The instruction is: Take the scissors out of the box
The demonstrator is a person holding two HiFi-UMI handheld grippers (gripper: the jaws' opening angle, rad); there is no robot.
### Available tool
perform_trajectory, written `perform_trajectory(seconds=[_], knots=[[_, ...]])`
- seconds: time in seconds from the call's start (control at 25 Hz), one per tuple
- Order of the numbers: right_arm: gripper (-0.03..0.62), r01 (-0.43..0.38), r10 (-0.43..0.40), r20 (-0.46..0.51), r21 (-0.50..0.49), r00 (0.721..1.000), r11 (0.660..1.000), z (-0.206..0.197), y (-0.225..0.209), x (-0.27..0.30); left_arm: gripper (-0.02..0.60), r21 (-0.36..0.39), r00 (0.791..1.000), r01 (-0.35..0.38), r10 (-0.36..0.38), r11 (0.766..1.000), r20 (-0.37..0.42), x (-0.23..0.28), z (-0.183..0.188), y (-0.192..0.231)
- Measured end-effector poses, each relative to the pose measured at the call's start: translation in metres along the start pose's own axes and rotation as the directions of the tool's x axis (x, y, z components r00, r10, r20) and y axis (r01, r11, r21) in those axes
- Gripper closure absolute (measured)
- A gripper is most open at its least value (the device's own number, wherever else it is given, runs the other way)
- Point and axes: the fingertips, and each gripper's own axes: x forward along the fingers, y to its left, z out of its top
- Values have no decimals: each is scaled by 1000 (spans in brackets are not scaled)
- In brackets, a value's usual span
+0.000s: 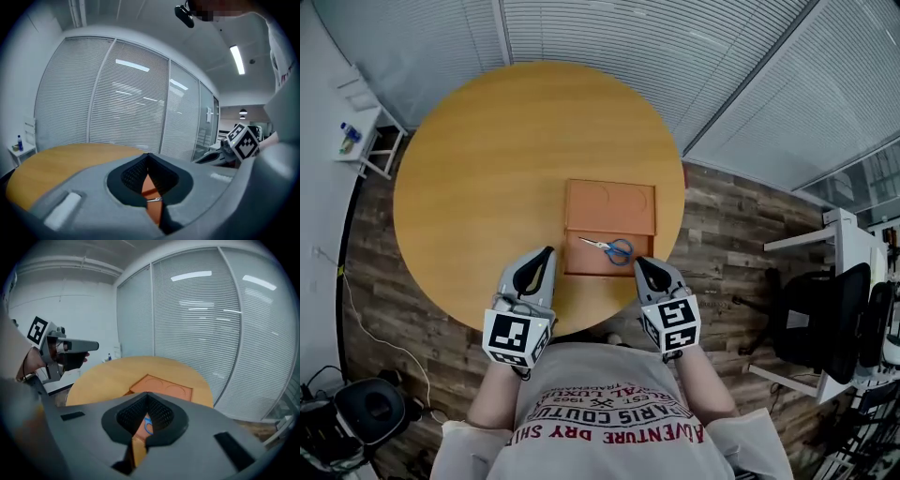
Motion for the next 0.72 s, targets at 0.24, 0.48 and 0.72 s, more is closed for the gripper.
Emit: perform_trajectory(seconds=[0.24, 0.48, 0.72], knots=[[546, -116, 89, -221, -113, 971, 987, -53, 3, 46, 572, -24, 999, -23, 22, 999, -38, 10, -19, 10], [492, -258, 111, -466, -264, 878, 930, -93, -4, 82, 572, -41, 998, -40, 38, 998, -50, 17, -30, 15], [474, -361, 86, -610, -344, 787, 867, -113, -10, 115, 572, -57, 997, -62, 59, 996, -52, 18, -37, 23]])
